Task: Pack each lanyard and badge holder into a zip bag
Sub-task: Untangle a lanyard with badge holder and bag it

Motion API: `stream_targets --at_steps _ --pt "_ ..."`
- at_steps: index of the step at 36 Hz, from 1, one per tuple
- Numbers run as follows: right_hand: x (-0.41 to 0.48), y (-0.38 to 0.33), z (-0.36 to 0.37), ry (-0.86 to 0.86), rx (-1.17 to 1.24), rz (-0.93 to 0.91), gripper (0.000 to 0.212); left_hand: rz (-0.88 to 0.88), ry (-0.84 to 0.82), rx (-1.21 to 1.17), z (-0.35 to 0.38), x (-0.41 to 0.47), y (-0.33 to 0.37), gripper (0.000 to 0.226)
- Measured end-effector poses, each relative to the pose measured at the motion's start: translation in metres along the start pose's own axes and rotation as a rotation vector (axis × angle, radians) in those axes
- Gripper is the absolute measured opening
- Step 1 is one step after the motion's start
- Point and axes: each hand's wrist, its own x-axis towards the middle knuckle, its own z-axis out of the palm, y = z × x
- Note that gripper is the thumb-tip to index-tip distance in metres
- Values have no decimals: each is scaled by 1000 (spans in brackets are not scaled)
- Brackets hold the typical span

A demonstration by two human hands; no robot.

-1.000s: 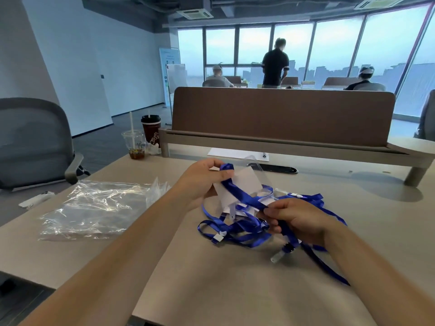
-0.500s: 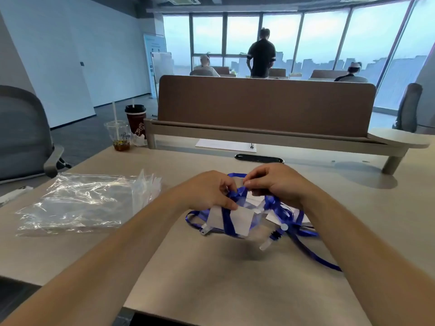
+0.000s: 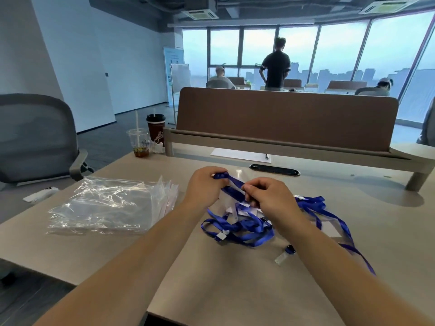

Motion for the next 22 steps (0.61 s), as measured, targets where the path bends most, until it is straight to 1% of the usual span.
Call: stream_targets --at_steps 2,3,4,7,9,15,18,22 --pt "0 4 6 7 157 113 6 -53 42 -87 -1 0 -2 19" --pt "0 6 8 4 203 160 3 -74 56 -116 -1 0 -4 19" --pt "0 9 10 -7 216 191 6 -87 72 -142 -1 -1 -4 20" --pt "0 14 16 -33 205 207 18 -116 100 -210 0 -4 -7 19" --pt "-1 14 18 -29 197 221 22 -150 93 -250 0 -6 -8 18" --pt "0 16 19 -64 224 313 19 -248 13 -419 -7 -10 -14 21" --pt "1 15 20 -99 250 368 19 -257 -24 -534 -14 -16 -15 22" --pt "4 15 28 -160 231 387 16 -255 -27 -592 -22 -20 -22 19"
